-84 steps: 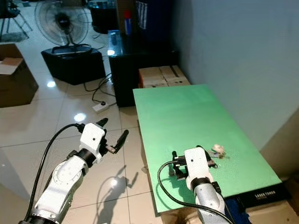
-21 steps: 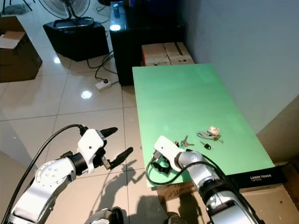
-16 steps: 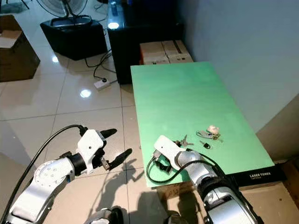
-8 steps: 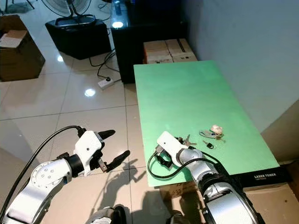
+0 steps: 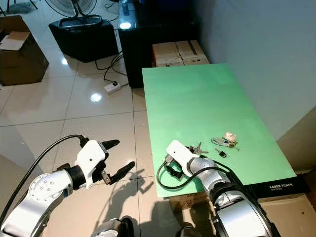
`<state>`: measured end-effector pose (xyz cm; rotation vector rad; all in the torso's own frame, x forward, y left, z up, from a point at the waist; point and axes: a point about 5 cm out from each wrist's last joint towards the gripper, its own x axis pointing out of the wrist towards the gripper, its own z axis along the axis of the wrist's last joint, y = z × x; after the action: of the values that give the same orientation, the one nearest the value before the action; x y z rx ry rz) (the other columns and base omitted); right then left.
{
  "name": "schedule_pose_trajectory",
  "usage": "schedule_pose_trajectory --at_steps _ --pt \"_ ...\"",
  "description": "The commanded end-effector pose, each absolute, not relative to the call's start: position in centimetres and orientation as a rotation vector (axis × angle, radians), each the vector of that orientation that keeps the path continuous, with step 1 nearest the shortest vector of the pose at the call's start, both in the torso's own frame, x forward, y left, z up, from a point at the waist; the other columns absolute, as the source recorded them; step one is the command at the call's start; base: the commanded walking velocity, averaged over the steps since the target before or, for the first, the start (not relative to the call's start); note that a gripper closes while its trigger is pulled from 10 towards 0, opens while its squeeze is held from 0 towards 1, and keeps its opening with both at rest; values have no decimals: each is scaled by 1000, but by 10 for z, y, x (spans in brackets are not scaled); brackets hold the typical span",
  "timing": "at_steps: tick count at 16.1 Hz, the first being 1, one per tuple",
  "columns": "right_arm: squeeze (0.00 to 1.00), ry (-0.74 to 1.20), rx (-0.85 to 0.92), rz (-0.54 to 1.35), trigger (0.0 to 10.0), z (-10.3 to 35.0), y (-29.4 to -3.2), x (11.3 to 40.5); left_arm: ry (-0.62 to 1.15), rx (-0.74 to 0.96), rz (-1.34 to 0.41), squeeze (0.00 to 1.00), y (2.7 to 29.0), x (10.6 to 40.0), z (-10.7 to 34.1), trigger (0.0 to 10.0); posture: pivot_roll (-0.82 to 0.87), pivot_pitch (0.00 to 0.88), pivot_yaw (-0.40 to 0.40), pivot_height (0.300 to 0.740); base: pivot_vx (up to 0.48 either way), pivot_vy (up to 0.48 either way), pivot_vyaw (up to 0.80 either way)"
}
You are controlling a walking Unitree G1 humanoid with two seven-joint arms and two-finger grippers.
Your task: Hang keys on a hook
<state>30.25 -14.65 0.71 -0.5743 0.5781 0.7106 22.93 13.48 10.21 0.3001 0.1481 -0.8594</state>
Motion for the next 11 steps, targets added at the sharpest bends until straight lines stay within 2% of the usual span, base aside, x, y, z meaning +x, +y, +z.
schedule_pose_trajectory --at_steps 1,9,10,11 --pt "0 553 -545 721 10000 11 -142 305 146 308 -851 0 141 228 107 10000 95 128 77 740 0 0 0" --pt "0 563 -504 714 10000 7 -137 302 188 353 -819 0 162 213 113 10000 174 154 89 740 0 0 0" --pt "0 570 -503 711 9765 6 -137 302 190 352 -821 0 163 213 114 10000 174 156 90 740 0 0 0" --pt "0 584 -501 701 5490 5 -139 301 189 350 -826 0 161 213 115 10000 171 152 91 740 0 0 0"
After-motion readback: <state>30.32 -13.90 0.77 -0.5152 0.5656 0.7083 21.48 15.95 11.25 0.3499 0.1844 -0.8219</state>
